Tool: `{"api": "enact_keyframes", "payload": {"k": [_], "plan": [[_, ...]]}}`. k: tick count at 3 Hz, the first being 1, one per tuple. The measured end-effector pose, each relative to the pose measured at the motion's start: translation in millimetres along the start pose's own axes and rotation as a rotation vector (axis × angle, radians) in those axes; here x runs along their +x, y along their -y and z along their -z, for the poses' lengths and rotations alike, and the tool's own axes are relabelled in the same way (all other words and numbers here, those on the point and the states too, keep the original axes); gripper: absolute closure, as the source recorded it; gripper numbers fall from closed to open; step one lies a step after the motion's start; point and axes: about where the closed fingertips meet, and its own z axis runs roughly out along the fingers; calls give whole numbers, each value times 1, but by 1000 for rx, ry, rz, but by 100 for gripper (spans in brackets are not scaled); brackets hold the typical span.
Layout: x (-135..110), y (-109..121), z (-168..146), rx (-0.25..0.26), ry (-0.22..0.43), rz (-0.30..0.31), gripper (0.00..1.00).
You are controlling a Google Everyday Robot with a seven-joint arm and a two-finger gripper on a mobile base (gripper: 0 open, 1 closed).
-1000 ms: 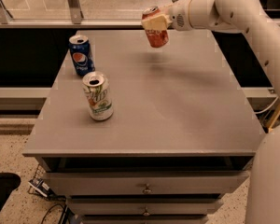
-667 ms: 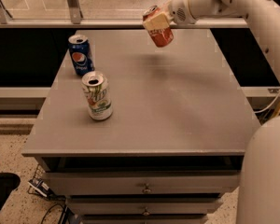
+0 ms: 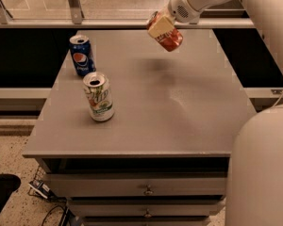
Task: Knock coke can over
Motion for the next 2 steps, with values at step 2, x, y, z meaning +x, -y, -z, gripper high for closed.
{"api": "enact_keyframes", "payload": {"k": [2], "plan": [[37, -8, -15, -17, -197, 29, 100]]}}
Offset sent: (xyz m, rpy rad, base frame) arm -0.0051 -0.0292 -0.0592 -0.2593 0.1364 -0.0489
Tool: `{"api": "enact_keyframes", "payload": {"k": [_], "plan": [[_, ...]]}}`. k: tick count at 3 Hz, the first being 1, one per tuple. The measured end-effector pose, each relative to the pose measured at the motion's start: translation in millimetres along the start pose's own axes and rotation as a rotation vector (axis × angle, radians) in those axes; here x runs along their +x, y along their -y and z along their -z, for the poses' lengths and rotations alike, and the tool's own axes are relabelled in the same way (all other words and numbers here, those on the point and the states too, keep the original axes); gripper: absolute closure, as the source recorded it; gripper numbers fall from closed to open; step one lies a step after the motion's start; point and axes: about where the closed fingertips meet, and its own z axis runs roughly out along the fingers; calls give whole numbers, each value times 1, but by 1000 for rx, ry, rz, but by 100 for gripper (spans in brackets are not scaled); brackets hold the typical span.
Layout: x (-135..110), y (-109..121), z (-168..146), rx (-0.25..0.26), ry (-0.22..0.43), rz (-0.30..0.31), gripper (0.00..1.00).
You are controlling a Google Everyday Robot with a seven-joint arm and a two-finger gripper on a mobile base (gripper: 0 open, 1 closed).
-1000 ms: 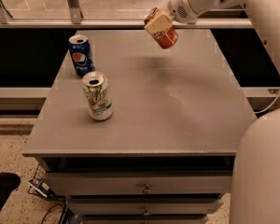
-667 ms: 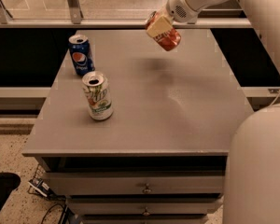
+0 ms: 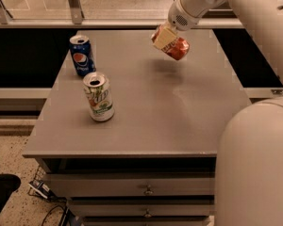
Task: Knock coke can over
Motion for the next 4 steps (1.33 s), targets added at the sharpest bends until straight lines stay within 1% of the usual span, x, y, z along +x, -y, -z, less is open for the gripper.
{"api": "enact_keyframes", "payload": {"k": [1, 2, 3, 4], "plan": [[16, -5, -21, -30, -37, -6, 100], [26, -13, -45, -81, -35, -17, 100], [26, -14, -47, -84, -37, -16, 82], [26, -16, -51, -89, -39, -16, 59]]}}
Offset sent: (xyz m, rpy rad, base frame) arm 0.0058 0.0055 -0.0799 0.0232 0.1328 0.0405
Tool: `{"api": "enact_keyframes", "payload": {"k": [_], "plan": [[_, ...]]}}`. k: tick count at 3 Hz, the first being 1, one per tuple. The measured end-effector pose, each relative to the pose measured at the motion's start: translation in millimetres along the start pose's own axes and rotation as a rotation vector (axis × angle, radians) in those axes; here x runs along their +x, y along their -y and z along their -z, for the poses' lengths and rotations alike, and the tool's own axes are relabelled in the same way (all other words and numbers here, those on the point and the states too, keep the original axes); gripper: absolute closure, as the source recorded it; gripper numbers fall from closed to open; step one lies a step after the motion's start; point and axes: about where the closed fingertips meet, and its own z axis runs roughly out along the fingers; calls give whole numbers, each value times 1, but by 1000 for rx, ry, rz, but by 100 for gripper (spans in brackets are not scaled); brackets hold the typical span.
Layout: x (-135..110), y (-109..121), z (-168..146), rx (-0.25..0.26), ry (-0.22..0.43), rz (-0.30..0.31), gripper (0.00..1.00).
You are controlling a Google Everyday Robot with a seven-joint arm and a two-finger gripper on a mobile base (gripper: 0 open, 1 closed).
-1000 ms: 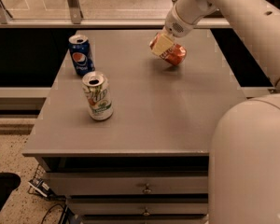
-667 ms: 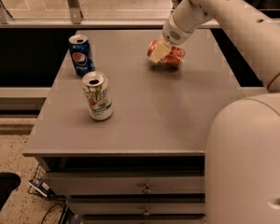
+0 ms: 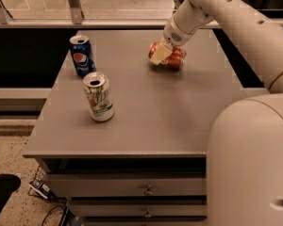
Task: Knock coke can over
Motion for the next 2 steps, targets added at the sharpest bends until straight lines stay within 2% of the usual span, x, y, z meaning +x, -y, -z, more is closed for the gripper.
{"api": "enact_keyframes", "payload": {"k": [2], "plan": [[0, -2, -7, -10, -3, 1, 12]]}}
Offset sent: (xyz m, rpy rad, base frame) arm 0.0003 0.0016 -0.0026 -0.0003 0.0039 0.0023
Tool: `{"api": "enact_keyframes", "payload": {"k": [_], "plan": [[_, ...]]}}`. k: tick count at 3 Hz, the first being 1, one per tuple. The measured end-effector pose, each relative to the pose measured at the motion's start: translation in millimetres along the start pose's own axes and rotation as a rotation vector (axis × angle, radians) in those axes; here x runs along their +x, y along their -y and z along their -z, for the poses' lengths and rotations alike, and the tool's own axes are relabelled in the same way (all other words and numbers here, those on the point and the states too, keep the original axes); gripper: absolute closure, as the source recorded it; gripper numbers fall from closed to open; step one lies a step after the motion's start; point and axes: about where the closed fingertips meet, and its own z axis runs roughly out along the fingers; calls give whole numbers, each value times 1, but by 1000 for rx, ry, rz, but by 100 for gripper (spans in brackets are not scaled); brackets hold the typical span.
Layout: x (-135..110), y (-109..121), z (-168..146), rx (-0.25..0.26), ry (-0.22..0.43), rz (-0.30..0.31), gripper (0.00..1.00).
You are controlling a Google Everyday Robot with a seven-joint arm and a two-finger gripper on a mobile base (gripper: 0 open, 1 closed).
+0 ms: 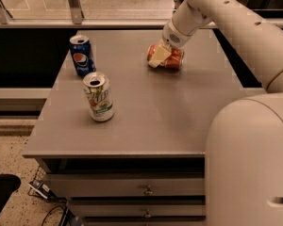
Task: Knock coke can over
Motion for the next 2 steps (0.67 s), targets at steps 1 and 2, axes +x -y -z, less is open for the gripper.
{"api": "enact_keyframes", "payload": {"k": [1, 2], "plan": [[0, -1, -3, -5, -2, 0, 0], [0, -1, -3, -5, -2, 0, 0]]}}
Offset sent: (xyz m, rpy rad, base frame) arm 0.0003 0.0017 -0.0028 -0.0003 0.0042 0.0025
